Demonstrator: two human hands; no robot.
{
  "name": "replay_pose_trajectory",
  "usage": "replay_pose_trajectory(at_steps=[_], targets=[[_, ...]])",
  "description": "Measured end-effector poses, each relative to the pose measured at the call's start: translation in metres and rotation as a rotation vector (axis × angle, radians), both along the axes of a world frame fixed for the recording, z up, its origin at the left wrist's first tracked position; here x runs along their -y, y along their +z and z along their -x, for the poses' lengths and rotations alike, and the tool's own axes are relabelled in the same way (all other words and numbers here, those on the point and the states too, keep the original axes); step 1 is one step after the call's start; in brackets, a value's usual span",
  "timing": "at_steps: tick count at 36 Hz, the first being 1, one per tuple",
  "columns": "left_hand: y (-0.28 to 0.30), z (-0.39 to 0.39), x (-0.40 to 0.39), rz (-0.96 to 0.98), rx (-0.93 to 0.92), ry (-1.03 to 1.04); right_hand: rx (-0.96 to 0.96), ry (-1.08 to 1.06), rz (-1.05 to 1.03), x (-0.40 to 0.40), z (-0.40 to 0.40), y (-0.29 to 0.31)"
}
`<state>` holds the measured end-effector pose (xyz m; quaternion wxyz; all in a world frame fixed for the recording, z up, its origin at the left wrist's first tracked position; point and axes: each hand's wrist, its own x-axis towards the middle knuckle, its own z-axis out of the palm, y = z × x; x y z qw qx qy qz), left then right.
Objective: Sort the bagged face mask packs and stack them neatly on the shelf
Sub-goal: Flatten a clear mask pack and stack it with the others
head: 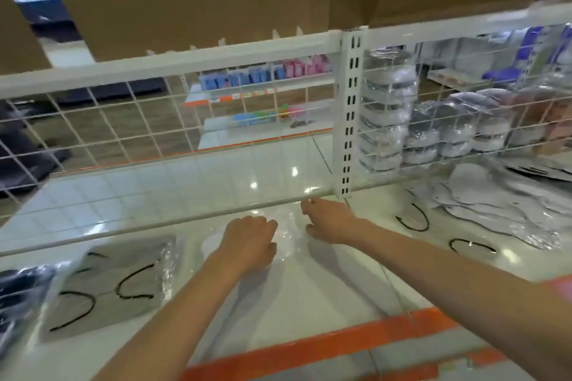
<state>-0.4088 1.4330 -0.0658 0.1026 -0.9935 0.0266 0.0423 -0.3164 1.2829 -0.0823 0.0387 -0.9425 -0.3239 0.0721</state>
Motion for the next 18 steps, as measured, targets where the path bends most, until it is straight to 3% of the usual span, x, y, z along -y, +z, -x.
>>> replay_pose_trajectory(at_steps=[9,14,18], targets=[[-0.017,-0.076,0.157,0.191,-0.100,-0.136,-0.050,-0.288,-0.049,0.192,-0.059,-0.025],[-0.035,-0.106,0.225,0.218,-0.150,-0.147,0.075,-0.413,-0.039,0.277,-0.091,-0.038],[-0.045,-0.117,0.262,0.411,-0.105,-0.094,0.008,-0.447,-0.014,0.324,-0.115,-0.043]])
